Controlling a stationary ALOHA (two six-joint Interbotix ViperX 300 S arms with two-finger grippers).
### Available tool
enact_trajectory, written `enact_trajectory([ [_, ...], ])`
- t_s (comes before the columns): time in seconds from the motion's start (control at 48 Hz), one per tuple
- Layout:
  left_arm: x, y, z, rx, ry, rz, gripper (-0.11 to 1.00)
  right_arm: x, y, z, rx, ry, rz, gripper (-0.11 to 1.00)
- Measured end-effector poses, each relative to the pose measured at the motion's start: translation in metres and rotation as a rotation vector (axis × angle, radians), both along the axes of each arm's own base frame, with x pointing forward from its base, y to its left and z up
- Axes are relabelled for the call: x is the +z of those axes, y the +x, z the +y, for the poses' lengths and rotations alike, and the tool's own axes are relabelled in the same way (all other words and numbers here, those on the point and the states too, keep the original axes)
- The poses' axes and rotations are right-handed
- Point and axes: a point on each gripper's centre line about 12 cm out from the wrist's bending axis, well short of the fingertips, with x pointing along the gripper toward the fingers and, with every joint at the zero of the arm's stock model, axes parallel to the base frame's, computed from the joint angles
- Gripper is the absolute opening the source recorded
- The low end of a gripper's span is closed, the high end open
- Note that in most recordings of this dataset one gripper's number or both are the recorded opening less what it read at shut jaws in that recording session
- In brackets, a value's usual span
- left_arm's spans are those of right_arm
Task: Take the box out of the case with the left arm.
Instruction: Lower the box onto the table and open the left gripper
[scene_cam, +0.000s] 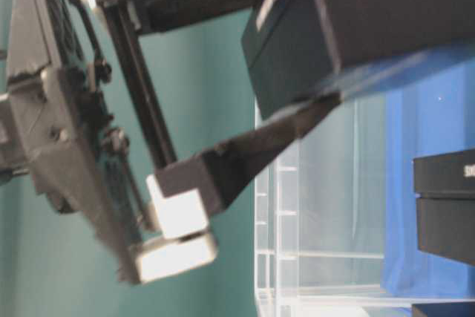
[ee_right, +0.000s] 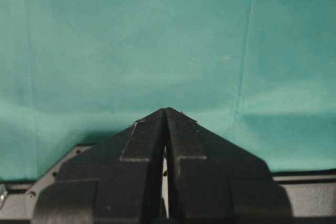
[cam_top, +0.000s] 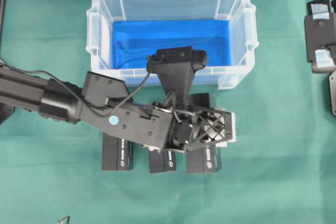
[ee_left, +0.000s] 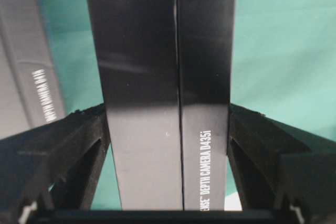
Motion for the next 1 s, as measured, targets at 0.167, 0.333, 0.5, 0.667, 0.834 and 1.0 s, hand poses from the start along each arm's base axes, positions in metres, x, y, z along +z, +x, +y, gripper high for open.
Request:
enact_trajectory([
  [0.167, -0.023, 0.006, 0.0, 0.001, -0.005, 0.037, 0.65, 0.001, 0.0, 0.0, -0.001, 0.0, -0.002, 0.0],
  [0.333, -0.036, 0.008, 0.0, -0.001, -0.006, 0.061, 0.65, 0.0, 0.0, 0.0, 0.0, 0.0, 0.0, 0.0],
  [0.5, -0.042, 0.01, 0.001, -0.002, -0.012, 0.05, 0.65, 0.0, 0.0, 0.0, -0.001, 0.0, 0.0, 0.0],
  [0.667, -0.052, 0.007, -0.001, -0.003, -0.031, 0.065, 0.65, 0.0, 0.0, 0.0, -0.002, 0.0, 0.0, 0.0],
  [0.834, -0.059, 0.004, 0.0, -0.001, -0.036, 0.079, 0.65, 0.0, 0.0, 0.0, -0.002, 0.0, 0.001, 0.0],
  [1.0, -0.059, 0.005, -0.001, -0.004, -0.039, 0.067, 0.65, 0.0, 0.0, 0.0, -0.001, 0.0, 0.0, 0.0],
])
